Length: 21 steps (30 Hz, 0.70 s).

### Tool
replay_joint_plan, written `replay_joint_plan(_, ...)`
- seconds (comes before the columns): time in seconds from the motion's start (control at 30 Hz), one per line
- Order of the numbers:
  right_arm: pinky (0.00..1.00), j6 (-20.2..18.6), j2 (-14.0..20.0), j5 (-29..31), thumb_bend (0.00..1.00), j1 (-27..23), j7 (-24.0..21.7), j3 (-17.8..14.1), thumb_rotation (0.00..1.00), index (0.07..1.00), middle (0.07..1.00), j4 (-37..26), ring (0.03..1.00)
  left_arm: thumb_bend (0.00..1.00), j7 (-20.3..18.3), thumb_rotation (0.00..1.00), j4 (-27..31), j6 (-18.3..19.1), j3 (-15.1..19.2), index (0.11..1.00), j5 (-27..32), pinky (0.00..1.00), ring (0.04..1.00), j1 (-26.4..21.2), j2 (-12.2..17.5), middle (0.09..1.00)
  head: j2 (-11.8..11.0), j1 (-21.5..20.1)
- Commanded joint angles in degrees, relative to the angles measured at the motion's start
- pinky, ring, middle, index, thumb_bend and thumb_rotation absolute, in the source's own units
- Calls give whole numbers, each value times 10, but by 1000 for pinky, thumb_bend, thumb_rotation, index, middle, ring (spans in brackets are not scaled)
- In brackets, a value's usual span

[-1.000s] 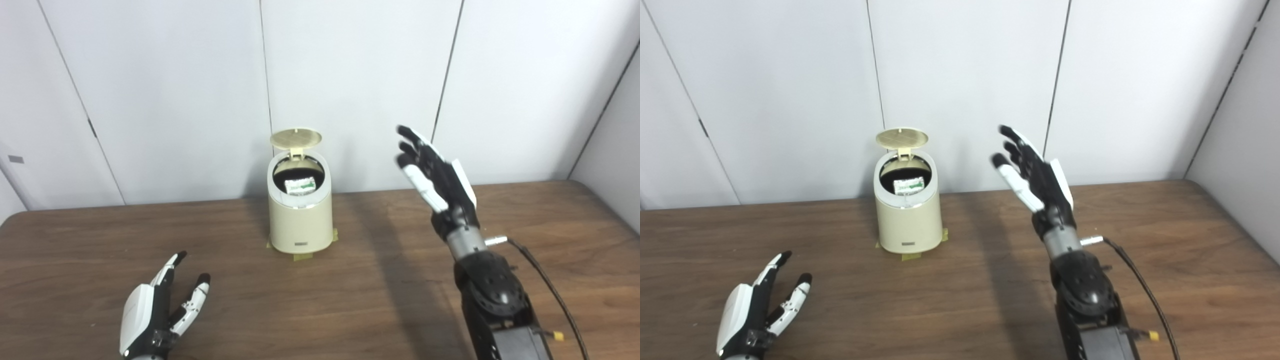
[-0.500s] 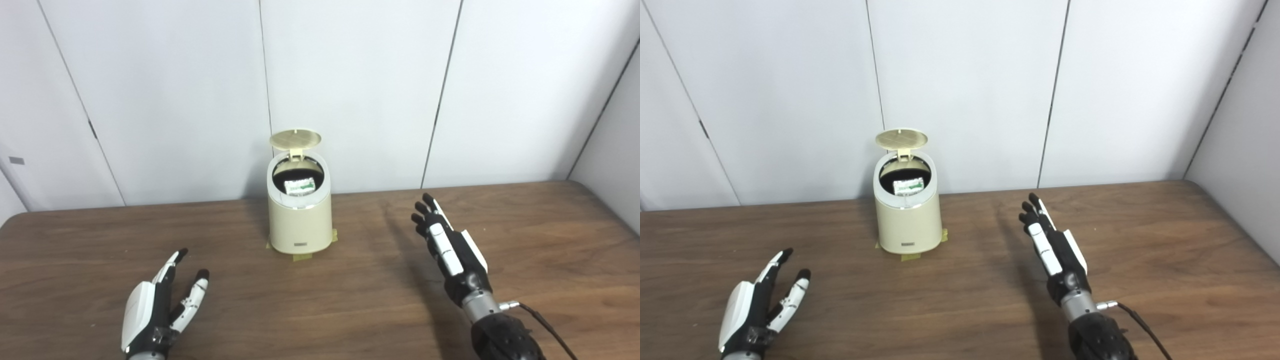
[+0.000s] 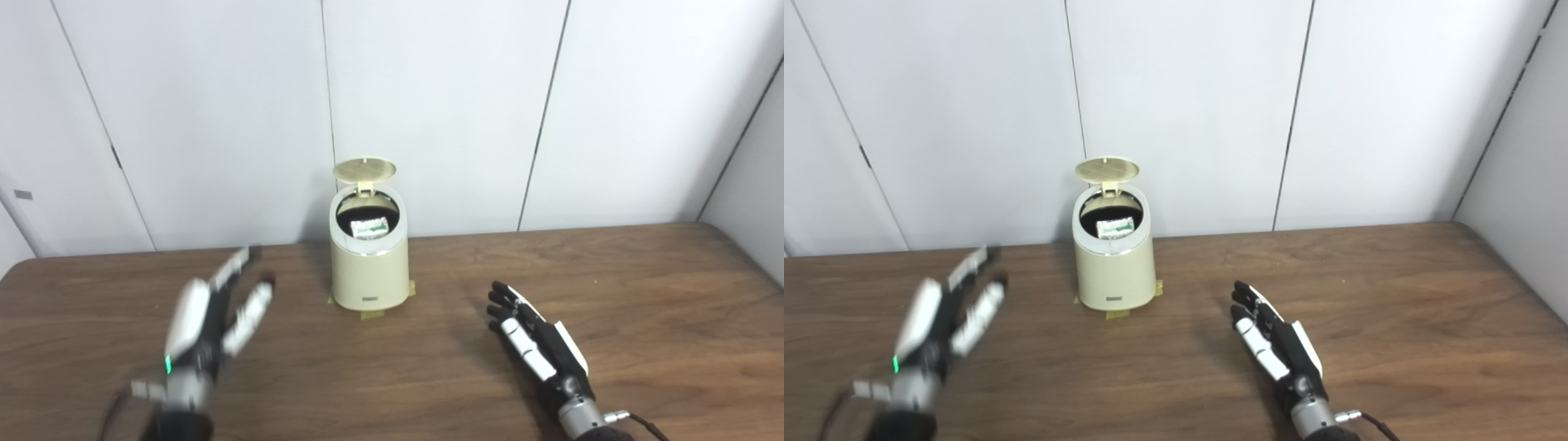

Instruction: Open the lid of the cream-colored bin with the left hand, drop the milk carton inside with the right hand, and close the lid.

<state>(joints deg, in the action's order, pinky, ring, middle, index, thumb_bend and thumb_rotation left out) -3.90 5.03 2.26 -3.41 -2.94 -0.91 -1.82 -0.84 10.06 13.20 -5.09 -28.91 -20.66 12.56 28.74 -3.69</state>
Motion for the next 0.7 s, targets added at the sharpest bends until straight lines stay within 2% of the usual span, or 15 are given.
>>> replay_joint_plan(0.0,853,5,1,-17,168,-3,3,7,551,866,877,-1,881,709,-19,1000,24,23,-1,893,-10,979,987,-49,8,932,2,0)
replay_joint_plan(0.07,858,7,3,-24,166,-2,1,11,550,868,875,6,882,722,-34,1000,29,48,-6,883,-23,995,997,-86,10,933,2,0)
replay_joint_plan(0.2,869,9,9,-34,189,1,0,17,664,888,896,10,901,751,-66,1000,23,93,-19,879,-38,1000,1000,-148,11,950,2,1)
replay_joint_plan(0.3,879,5,9,-33,185,3,-3,18,685,900,907,6,910,766,-80,1000,9,106,-25,885,-35,1000,1000,-179,9,974,2,5)
replay_joint_plan(0.43,892,-5,7,-23,178,7,-7,15,656,893,900,0,910,823,-108,1000,-16,131,-54,916,-69,1000,1000,-223,14,993,2,7)
replay_joint_plan(0.53,895,8,10,-10,173,7,-12,11,576,887,898,8,911,822,-115,1000,-23,136,-73,919,-94,1000,1000,-236,8,985,2,7)
replay_joint_plan(0.67,886,18,11,-9,164,7,-12,9,570,883,895,15,910,808,-134,1000,-27,137,-87,903,-121,1000,1000,-250,3,974,2,9)
